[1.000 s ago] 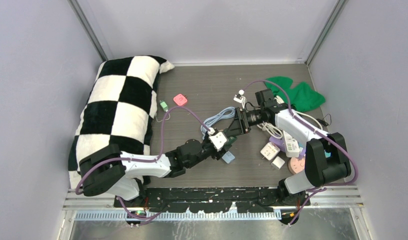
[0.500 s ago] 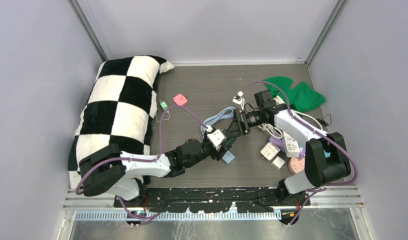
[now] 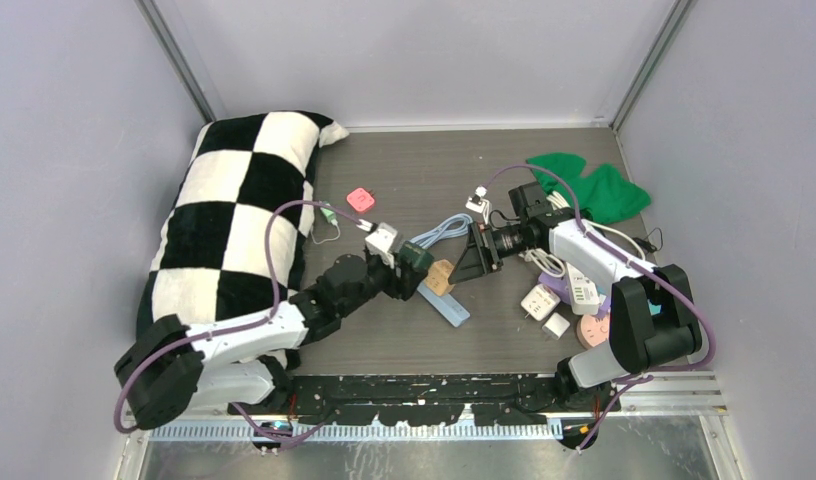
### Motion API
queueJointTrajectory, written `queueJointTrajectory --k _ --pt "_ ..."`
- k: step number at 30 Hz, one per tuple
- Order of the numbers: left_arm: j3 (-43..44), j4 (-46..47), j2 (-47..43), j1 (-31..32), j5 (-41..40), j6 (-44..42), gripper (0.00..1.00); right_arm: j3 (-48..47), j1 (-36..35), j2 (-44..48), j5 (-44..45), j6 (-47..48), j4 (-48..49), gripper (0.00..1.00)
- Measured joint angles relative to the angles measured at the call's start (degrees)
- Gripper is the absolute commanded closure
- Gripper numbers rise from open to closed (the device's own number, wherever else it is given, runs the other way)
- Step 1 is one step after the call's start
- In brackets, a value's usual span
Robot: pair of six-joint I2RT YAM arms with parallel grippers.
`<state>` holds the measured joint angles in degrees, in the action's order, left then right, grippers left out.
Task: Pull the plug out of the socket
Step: Place the plug at the center of the board.
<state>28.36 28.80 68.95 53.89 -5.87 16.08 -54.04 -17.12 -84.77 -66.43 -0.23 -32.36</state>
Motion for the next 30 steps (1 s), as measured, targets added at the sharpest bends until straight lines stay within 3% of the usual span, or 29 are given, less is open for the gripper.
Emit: queueJointTrajectory --k 6,14,28,30 --pt "1.4 -14.8 -7.7 -6.1 -4.9 6.2 1.0 0.0 0.5 0.0 0.2 0.9 -0.8 0.0" --pt "7.0 -31.7 -7.5 -17.2 -8.0 11.2 1.0 0.0 1.2 0.0 0.5 1.7 -1.5 0.0" --pt "22.5 -37.7 17.1 -27.6 -7.5 12.2 0.93 -0.1 2.4 0.0 1.1 2.7 -2.5 0.0" --pt "24.5 -37.9 20.3 -28.2 -7.4 12.2 0.88 -0.1 2.6 0.0 1.2 2.8 -2.6 0.0"
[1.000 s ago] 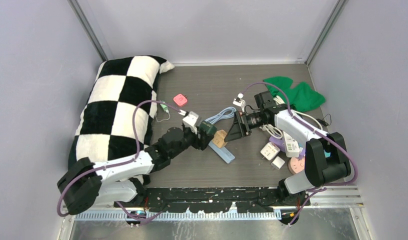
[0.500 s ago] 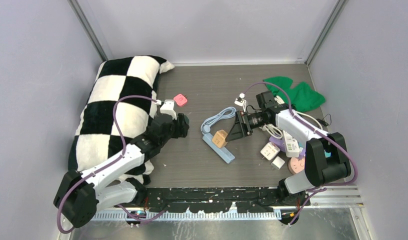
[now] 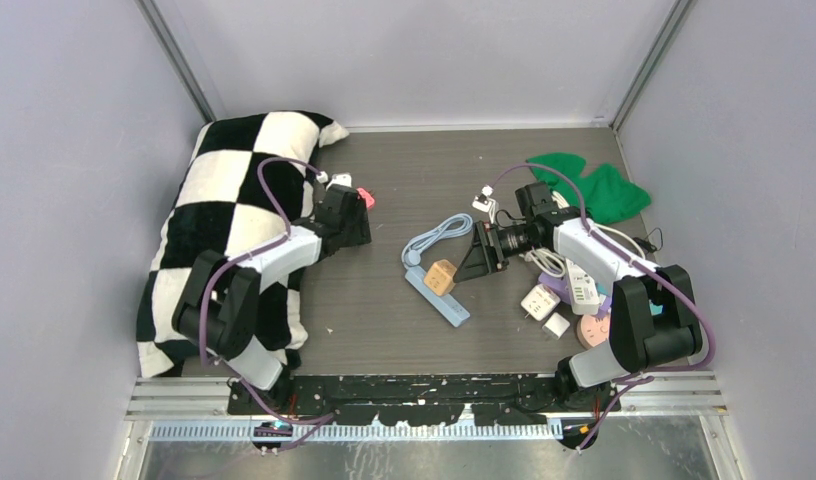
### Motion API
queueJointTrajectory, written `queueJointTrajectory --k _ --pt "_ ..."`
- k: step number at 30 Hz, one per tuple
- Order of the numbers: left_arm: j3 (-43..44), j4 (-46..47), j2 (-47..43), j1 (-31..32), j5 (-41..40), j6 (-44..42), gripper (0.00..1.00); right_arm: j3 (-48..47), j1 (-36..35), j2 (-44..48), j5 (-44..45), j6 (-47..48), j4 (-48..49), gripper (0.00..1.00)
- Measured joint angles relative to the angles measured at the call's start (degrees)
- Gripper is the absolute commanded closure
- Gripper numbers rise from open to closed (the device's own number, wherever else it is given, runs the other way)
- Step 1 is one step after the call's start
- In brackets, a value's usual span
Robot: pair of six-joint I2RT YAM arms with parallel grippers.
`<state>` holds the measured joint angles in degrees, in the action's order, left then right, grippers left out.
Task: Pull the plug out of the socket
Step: Place the plug at the center of the board.
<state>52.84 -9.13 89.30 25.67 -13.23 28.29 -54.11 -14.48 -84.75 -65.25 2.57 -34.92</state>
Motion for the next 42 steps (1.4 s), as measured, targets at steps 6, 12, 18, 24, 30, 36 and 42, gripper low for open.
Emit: queueJointTrajectory --k 6,12,18,24,30,36,42 --pt "4.0 -0.6 6.6 -1.6 0.0 -0.1 0.56 0.0 0.4 0.0 0.1 0.3 -0.2 0.0" --pt "9.5 -4.2 11.6 -3.2 -0.1 -0.1 0.2 0.0 0.4 0.0 0.2 0.4 -0.3 0.0" --pt "13.2 -8.5 12.0 -3.5 -1.0 0.1 0.0 0.0 0.4 0.0 0.2 0.6 -0.4 0.0" --pt "12.9 -10.6 8.7 -3.5 -0.1 -0.2 0.0 0.0 0.4 0.0 0.7 1.4 -0.9 0.0" --pt "8.6 -10.7 -4.0 -3.5 3.2 -0.7 0.0 -0.3 0.4 0.0 2.9 2.9 -2.1 0.0" --pt "-1.6 -7.7 -17.2 -3.5 7.6 0.0 0.0 -1.5 0.5 0.0 6.3 3.9 -3.2 0.0" --pt "-16.8 -1.2 -26.1 -3.5 15.0 5.6 0.0 -3.8 0.5 -1.0 12.2 4.5 -4.0 0.0"
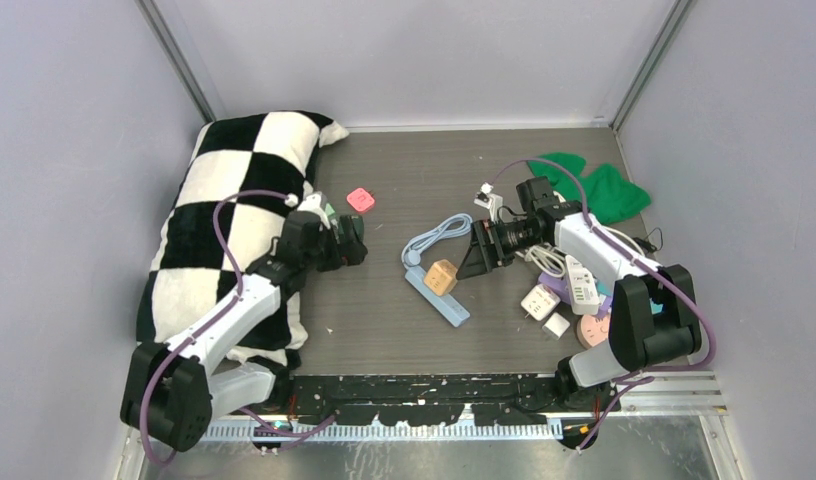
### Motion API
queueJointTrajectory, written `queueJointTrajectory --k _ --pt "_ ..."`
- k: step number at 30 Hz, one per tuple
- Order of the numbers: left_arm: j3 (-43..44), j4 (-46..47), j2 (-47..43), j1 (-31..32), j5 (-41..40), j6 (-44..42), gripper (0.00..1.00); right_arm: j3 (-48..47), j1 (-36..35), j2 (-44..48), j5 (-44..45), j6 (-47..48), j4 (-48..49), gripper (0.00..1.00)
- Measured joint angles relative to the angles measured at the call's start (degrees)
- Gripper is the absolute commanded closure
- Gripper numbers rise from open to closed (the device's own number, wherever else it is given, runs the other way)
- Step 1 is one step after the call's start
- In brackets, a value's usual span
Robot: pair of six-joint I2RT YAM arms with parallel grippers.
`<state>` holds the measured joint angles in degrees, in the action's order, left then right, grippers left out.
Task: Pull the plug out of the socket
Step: Place the plug at the center of the board, then remove the plug from the socket.
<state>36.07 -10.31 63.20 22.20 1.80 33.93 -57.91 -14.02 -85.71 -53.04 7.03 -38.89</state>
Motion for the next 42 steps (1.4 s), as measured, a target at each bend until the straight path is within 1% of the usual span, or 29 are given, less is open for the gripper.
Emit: queueJointTrajectory --k 4,7,12,14,18,24,28,36,37,40,42 --pt "-4.9 4.9 -1.5 0.0 5.6 5.9 0.02 -3.1 -0.5 -3.5 3.3 0.4 -0.4 0.0" --pt "-6.4 8.5 -1.5 0.0 9.4 10.8 0.04 -6.6 -1.3 -7.5 5.2 1.0 -1.8 0.0" --pt "-9.7 14.7 -1.5 0.3 13.0 18.9 0.06 -10.7 -3.6 -12.6 7.0 1.7 -3.5 0.0" --pt "-11.8 16.3 -1.6 1.0 13.0 21.7 0.06 -11.3 -5.3 -13.4 7.8 1.9 -3.9 0.0" --pt "-15.0 17.5 -2.0 4.7 11.6 26.0 0.07 -12.1 -8.6 -15.2 9.4 1.9 -4.5 0.0" --pt "-15.2 20.4 -2.0 9.5 8.5 29.5 0.07 -12.5 -10.1 -18.1 11.1 1.8 -4.5 0.0" --pt "-15.2 23.3 0.0 11.0 6.9 31.9 0.07 -12.5 -10.7 -18.2 10.9 1.9 -4.0 0.04" --pt "-15.2 28.5 6.0 14.4 4.1 36.5 0.08 -11.9 -11.4 -18.3 9.4 1.0 -2.0 0.28" --pt "-15.2 29.1 6.6 14.7 3.8 37.0 0.08 -12.0 -11.4 -18.6 9.1 0.9 -1.9 0.32" --pt "-15.3 30.4 8.1 15.5 2.6 39.2 0.08 -12.0 -11.4 -19.1 8.8 0.7 -1.9 0.54" --pt "-15.3 30.9 8.8 16.1 1.3 40.7 0.09 -11.9 -11.3 -19.2 8.8 0.7 -1.8 0.62"
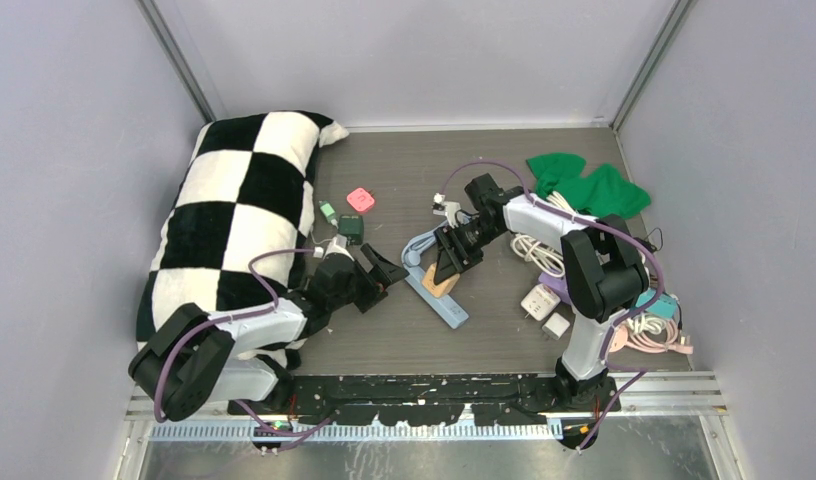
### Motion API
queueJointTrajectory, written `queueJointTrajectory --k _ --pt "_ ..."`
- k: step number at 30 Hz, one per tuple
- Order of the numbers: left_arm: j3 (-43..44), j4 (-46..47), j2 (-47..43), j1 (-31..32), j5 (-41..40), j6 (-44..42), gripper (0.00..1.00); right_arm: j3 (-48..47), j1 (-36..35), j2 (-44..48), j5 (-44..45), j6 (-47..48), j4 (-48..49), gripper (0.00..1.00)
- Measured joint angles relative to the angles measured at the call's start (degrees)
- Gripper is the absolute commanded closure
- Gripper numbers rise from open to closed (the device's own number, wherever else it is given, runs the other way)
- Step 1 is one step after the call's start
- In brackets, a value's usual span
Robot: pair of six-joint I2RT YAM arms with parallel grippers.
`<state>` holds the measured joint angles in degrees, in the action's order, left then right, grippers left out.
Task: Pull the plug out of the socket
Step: Remove the plug from the socket.
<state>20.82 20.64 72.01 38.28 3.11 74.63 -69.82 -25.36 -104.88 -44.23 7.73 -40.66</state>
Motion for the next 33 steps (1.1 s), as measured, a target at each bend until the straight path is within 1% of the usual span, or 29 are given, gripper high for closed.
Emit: queueJointTrajectory --k 2,3,4,7,8,9,17,21,24,27,29,31,33 --pt "0.0 0.5 0.8 0.6 -1.5 1.7 0.1 0.2 0.0 0.0 -0.1 -0.2 0.2 0.67" --pt "0.0 0.8 1.3 0.9 -2.2 2.6 0.1 0.4 0.0 0.1 -0.2 -0.2 0.4 0.72" --pt "-0.1 1.0 1.8 1.2 -2.8 3.3 0.11 0.7 0.0 0.3 -0.2 -0.3 0.8 0.75" --pt "-0.1 2.2 3.7 2.3 -4.4 5.6 0.14 1.5 0.1 0.9 -0.3 -0.6 1.7 0.88" --pt "-0.1 2.8 4.6 2.6 -4.8 6.2 0.15 1.8 0.1 1.2 -0.2 -0.7 2.1 0.97" --pt "-0.1 3.5 5.4 2.9 -5.1 6.6 0.15 2.0 0.1 1.3 -0.2 -0.8 2.3 0.99" --pt "0.4 12.7 12.9 3.7 -5.5 10.3 0.25 3.4 0.1 2.4 -0.2 -1.2 3.5 0.99" --pt "0.8 15.9 15.5 3.7 -5.5 11.4 0.26 3.7 0.1 2.7 -0.2 -1.2 3.8 0.99" --pt "1.2 16.7 16.5 3.9 -5.6 12.1 0.34 4.3 0.1 3.1 -0.2 -1.6 4.2 0.99" --pt "1.7 17.1 17.8 4.4 -6.0 12.7 0.37 4.7 0.1 3.2 -0.4 -2.1 4.7 0.99" --pt "2.0 17.7 18.7 4.9 -6.2 13.4 0.41 4.9 0.1 3.3 -0.7 -2.6 5.1 0.99" --pt "2.3 18.1 19.5 5.2 -6.3 14.0 0.46 4.9 0.1 3.3 -0.9 -2.9 5.2 0.99" --pt "2.4 18.5 20.3 5.4 -6.4 14.6 0.54 4.9 0.1 3.3 -1.2 -3.2 5.5 0.99"
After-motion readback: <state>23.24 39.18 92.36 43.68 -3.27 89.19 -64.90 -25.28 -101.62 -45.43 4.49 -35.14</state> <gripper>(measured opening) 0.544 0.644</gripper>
